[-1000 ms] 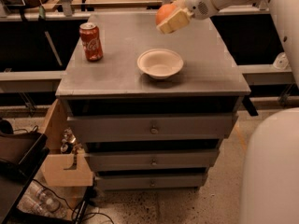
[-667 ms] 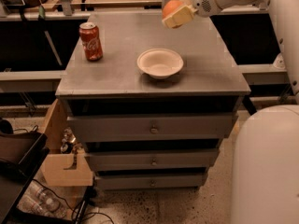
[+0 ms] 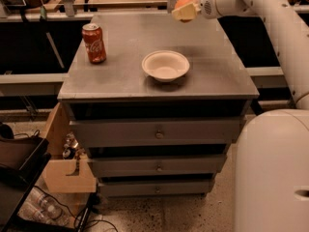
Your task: Pick orange from paper bowl and place on counter
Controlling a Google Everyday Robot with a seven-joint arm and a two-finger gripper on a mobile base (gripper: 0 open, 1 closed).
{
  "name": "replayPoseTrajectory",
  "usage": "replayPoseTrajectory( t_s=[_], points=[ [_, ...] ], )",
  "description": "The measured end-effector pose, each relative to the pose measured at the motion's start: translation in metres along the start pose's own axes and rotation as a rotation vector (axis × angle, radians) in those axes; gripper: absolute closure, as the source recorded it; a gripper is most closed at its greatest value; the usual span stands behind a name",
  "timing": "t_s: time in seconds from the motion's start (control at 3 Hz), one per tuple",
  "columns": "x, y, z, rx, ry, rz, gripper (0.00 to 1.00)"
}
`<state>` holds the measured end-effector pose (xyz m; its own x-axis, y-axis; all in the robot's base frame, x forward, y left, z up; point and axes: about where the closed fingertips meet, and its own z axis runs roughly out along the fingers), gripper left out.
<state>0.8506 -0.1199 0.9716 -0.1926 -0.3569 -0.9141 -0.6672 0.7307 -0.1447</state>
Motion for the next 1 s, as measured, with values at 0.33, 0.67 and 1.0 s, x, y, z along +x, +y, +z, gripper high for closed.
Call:
replayPoseTrajectory(
  t_s=[0.33, 0.67, 1.0],
  points=[
    [0.009, -0.016, 0.015, 0.126, 0.023, 0.032, 1.0],
    [0.03, -0.021, 0.026, 0.218, 0.068, 0.072, 1.0],
    [0.062, -0.012, 0.036, 0.235, 0.108, 0.127, 1.0]
  ],
)
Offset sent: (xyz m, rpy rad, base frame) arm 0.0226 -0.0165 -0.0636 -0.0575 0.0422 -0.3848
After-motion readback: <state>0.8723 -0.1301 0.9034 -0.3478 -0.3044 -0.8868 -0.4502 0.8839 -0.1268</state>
